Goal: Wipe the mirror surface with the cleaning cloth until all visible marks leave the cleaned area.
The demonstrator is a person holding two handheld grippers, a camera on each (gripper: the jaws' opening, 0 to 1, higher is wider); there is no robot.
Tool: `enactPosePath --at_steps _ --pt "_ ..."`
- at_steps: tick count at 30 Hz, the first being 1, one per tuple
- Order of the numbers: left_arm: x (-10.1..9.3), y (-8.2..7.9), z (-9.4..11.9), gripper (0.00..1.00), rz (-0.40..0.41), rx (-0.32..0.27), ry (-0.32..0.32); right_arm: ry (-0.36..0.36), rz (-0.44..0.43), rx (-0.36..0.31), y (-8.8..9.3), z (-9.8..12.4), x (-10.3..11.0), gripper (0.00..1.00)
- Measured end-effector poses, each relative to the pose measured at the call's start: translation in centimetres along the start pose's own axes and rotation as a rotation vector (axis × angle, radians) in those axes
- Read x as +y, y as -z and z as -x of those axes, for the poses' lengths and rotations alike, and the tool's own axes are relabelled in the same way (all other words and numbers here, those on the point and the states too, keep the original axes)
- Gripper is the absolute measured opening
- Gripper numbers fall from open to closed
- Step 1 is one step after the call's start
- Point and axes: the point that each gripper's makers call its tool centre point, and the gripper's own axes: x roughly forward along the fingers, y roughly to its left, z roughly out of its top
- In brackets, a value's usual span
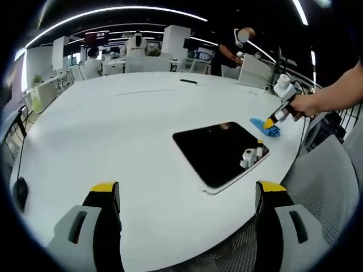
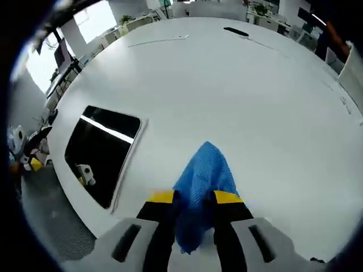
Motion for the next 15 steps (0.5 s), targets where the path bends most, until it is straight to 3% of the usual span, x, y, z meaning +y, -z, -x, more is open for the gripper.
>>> enactPosePath --at_steps 1,4,5,9,11,13,15 --pt "0.0 -0.1 0.1 0.99 0.003 -0.004 -0.005 -0.004 0.061 -0.087 -1.6 1.0 0.1 0.46" --pt "0.1 -0.8 0.4 0.99 -0.022 -0.031 -0.018 -0.038 0.104 -0.227 -3.2 3.0 0.5 0.63" --pt "0.3 -1.8 0.5 0.99 -0.056 -0.081 -0.033 -0.023 0.115 -0.252 -2.9 3.4 0.2 0.69" --pt "0.0 -2.1 0.7 0.99 -0.037 -0.096 -0.024 -0.064 0.046 -0.295 -0.7 3.8 0.1 0.85" --pt "-0.1 -2.0 0.7 0.99 -0.019 -0.091 -0.016 -0.041 -0.008 -0.332 0.4 4.5 -0.3 0.97" --pt "0.1 -2.2 0.9 0.99 -0.019 -0.099 -0.026 -0.029 0.010 -0.356 1.9 5.3 -0.4 0.98" --pt "0.3 -2.6 1.2 0.99 0.003 -0.117 -0.033 -0.032 -0.039 -0.377 3.2 6.3 -0.4 0.98"
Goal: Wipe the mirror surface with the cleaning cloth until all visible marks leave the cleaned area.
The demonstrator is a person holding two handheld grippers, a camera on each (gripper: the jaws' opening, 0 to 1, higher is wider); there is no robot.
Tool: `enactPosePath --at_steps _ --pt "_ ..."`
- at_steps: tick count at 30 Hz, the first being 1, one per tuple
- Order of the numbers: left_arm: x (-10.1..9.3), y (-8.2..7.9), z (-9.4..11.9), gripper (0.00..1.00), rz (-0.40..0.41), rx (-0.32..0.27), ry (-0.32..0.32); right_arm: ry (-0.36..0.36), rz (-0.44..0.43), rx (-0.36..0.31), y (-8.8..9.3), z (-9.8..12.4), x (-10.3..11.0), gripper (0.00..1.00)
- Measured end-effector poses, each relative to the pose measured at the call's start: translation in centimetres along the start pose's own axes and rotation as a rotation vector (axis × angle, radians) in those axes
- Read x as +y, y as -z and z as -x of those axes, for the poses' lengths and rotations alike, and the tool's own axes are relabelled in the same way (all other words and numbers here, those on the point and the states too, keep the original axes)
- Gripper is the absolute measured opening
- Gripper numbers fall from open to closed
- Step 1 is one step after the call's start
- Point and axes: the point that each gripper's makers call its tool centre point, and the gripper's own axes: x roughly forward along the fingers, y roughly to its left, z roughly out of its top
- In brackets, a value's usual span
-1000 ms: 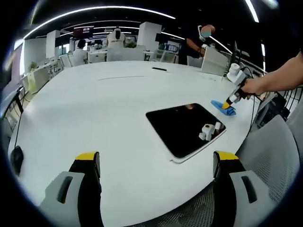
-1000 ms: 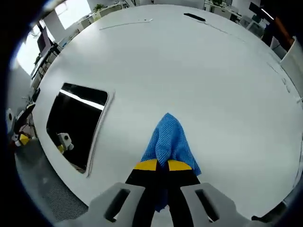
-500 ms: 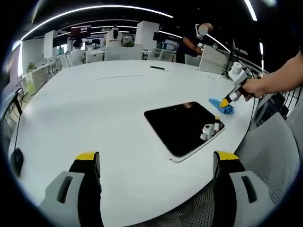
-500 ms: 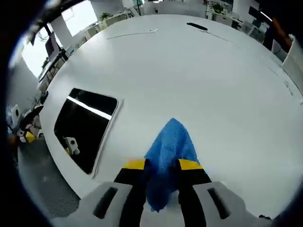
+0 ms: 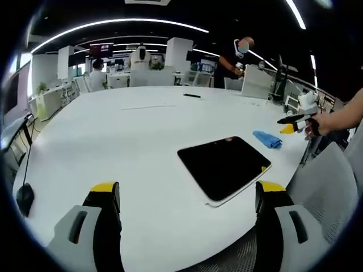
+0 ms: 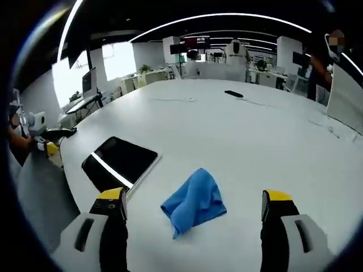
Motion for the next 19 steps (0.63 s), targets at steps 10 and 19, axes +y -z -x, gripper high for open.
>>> enactPosePath --at_steps 10,19 --pt "-0.3 1.7 0.7 0.99 -0.007 0.062 -0.005 -0.007 0.010 -0.007 3.1 3.7 0.9 0.98" --pt "-0.1 2.1 0.4 0.99 0.003 0.073 -0.004 -0.028 0.019 -0.033 2.7 3.2 2.1 0.98"
